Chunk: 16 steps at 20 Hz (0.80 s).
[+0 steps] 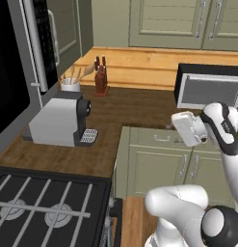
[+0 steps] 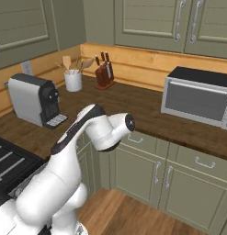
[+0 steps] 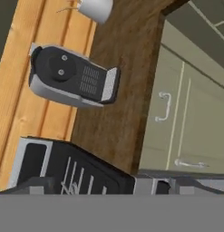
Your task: Take a straw from the drawer in front and place it inside the glass cup on the dining counter.
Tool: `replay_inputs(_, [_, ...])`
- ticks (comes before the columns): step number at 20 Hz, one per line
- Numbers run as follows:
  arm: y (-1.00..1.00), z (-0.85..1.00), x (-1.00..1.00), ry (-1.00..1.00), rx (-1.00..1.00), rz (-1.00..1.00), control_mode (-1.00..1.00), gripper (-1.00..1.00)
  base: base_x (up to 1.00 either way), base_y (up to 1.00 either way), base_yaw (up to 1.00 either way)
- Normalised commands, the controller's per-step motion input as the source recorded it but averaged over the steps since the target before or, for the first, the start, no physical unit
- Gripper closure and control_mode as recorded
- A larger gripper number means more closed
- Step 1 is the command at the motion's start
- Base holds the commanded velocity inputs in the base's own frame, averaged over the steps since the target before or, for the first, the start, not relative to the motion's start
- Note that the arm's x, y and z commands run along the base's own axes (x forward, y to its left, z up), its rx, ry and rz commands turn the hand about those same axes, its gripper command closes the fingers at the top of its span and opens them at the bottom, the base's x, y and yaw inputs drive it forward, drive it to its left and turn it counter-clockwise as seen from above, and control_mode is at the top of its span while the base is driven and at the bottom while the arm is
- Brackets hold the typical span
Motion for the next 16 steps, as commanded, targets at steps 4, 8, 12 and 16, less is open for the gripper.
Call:
replay_inputs(4, [0.01,-0.98,0.12,-0.07,0.33,0.07,-1.0,-1.0,0.0,0.0,0.0])
replay_inputs(8, [0.19,-0.7,0.05,-0.13,0.14,0.06,-1.0,-1.0,0.0,0.0,0.0])
replay_inputs(12, [0.26,-0.7,0.24,-0.1,0.02,0.02,-1.0,-1.0,0.0,0.0,0.0])
replay_inputs(16, [0.28,-0.61,0.53,-0.01,0.01,0.03,-1.0,-1.0,0.0,0.0,0.0])
